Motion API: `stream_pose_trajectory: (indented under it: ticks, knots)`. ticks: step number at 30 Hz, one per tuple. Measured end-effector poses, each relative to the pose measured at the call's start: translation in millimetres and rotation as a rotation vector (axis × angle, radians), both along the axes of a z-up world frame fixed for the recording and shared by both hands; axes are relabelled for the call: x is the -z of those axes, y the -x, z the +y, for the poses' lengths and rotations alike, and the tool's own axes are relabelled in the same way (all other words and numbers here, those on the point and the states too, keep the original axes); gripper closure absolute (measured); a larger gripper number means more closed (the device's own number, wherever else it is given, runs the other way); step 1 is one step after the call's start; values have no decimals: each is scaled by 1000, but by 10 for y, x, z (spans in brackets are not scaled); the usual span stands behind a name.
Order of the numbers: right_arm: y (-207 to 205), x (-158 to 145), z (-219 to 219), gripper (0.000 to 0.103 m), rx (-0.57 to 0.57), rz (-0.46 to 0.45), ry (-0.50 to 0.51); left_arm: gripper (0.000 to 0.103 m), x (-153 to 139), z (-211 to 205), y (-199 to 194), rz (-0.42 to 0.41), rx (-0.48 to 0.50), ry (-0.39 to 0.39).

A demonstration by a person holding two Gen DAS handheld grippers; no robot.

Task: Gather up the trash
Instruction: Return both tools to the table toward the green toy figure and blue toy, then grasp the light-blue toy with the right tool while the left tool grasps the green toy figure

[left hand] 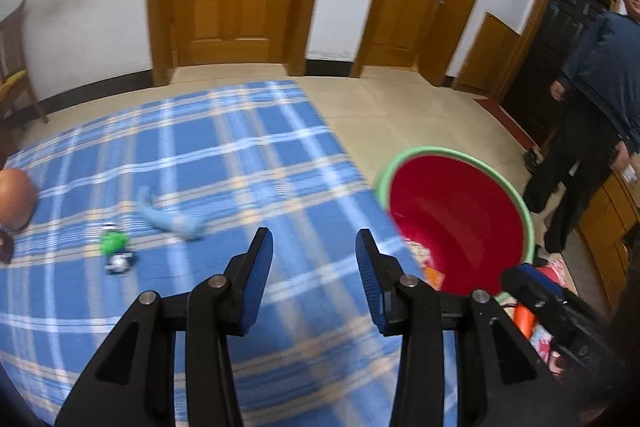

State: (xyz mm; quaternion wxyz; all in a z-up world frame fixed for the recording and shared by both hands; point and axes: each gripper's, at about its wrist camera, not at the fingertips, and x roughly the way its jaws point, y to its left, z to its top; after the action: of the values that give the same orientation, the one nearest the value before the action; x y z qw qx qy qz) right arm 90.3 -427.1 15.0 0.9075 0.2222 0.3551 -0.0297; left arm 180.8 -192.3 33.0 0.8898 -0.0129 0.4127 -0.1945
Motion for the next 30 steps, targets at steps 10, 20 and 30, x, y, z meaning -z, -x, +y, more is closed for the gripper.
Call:
stream_pose_trajectory:
  ticks: [10, 20, 30]
  knots:
    - [-240, -176, 412, 38, -112, -8, 40, 60, 68, 756, -199, 13, -163, 8]
    - [-518, -214, 678, 34, -180, 15, 68, 60, 310, 1108, -410, 34, -277, -70]
    - [-823, -141, 991, 33, -243, 46, 95, 60, 534, 1172, -520, 66, -269, -30]
